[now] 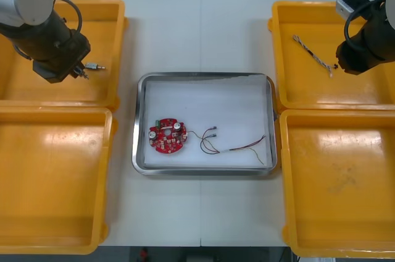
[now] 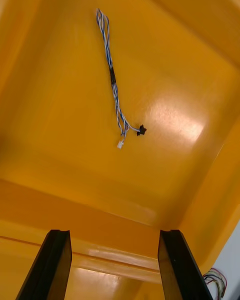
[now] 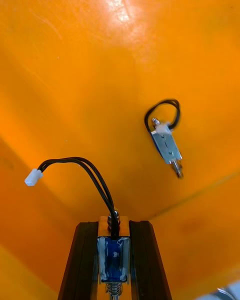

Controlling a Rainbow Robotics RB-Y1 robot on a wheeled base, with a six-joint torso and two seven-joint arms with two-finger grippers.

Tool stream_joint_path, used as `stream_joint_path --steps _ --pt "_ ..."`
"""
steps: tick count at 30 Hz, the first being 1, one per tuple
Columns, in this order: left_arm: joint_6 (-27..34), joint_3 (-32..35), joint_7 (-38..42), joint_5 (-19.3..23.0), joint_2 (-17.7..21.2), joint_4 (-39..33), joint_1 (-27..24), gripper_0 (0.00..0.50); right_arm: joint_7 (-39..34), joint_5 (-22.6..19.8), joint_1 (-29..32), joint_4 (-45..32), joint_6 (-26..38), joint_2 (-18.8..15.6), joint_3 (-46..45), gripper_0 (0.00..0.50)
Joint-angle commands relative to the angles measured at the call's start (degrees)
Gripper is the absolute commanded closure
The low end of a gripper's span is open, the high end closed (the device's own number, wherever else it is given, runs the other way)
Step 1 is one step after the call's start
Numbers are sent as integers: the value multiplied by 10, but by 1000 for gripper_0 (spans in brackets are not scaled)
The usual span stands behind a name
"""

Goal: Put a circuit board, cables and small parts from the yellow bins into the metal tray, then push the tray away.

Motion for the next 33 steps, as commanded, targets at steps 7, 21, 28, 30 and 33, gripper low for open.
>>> stream_joint_path --steps 7,21,28,30,33 --pt "83 9 -4 35 28 -158 -11 500 -16 5 -112 183 2 -19 -29 0" --pt "108 -42 -11 90 27 -296 -17 500 -2 -1 -192 327 -27 -18 -49 0" --pt "100 -113 -29 86 1 -306 -51 500 11 -3 -259 457 -105 -14 -48 0" --pt "92 -126 -32 81 -7 -305 -53 500 13 -4 -271 484 -130 -13 -48 0" --pt "67 -153 -38 69 -16 -300 -59 500 20 -6 -288 525 -171 -9 -48 0"
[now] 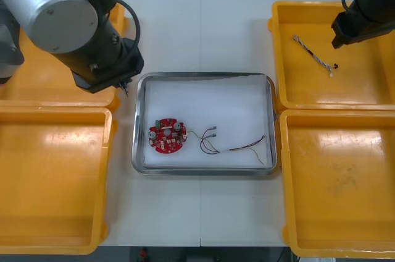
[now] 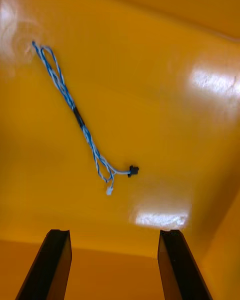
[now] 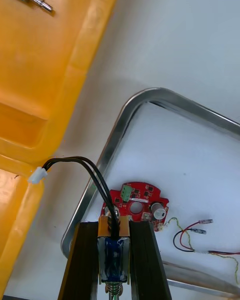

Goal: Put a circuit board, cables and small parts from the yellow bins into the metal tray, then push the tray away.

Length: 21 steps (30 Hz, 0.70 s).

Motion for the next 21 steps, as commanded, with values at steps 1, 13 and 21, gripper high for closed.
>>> stream_joint_path --steps 1,13,21 --pt "-40 -44 -40 -18 -20 -6 -38 500 20 -6 -60 48 -54 -7 -15 0" --pt "-139 -128 -118 -91 -74 88 -49 500 33 -8 -97 186 -171 27 -16 0" --pt "-205 -176 -153 -122 -93 153 -50 500 43 -14 -96 253 -243 40 -18 0"
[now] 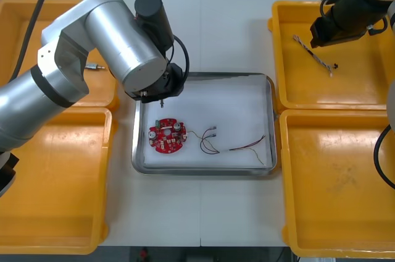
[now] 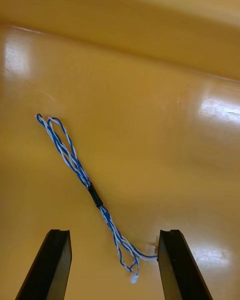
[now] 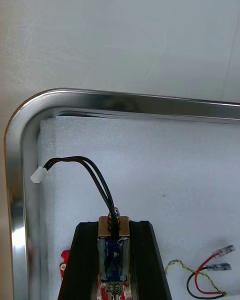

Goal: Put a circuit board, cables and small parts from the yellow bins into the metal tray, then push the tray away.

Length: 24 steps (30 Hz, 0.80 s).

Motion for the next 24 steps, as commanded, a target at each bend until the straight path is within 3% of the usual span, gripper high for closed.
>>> stream_joint_path --steps 1,10,18,20,21,22,24 --pt "-41 -27 -8 -15 -17 26 -28 500 36 -9 -33 24 -29 10 -15 0" --pt "-106 -55 -5 -23 -21 73 -28 500 44 -50 -12 29 -43 15 -15 0" --pt "-107 -65 -4 -23 -21 74 -28 487 59 -35 -4 29 -51 13 -8 0" --pt "-107 -67 -4 -23 -21 74 -28 263 62 -29 -2 29 -54 12 -6 0" --pt "-107 -67 -1 -23 -21 74 -28 104 65 -25 -1 29 -57 11 -5 0" --pt "-106 -66 1 -23 -21 74 -28 11 67 -23 1 29 -63 11 -4 0" --pt "-106 -67 4 -23 -21 74 -28 0 70 -22 5 29 -70 11 -1 0"
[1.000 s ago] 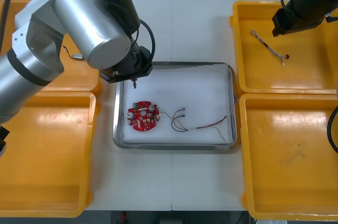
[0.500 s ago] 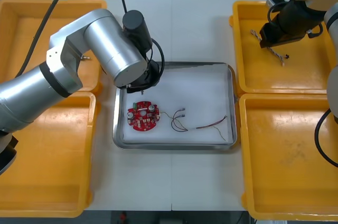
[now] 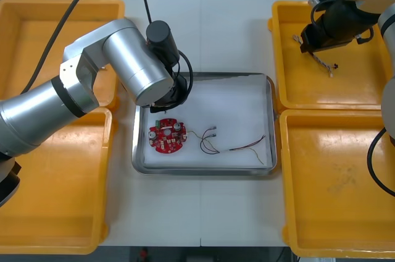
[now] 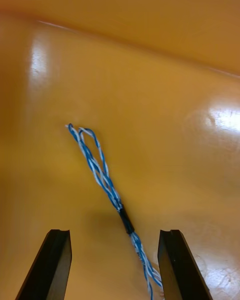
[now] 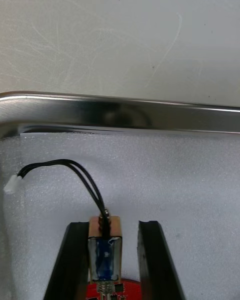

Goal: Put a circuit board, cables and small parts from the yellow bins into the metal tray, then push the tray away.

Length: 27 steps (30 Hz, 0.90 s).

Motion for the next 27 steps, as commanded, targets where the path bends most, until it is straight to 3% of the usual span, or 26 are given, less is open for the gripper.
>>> stream_joint_path --steps 1,11,24,27 --pt "-4 -9 6 -6 -11 -4 -28 0 35 8 4 -7 -19 1 1 0" --pt "8 -2 32 -14 -11 -14 -28 0 41 10 24 -7 -36 1 2 0" --pt "165 111 57 16 -3 -43 -59 0 36 10 36 -7 -36 0 2 3" --pt "193 144 61 21 2 -43 -68 0 35 9 39 -7 -36 0 2 141"
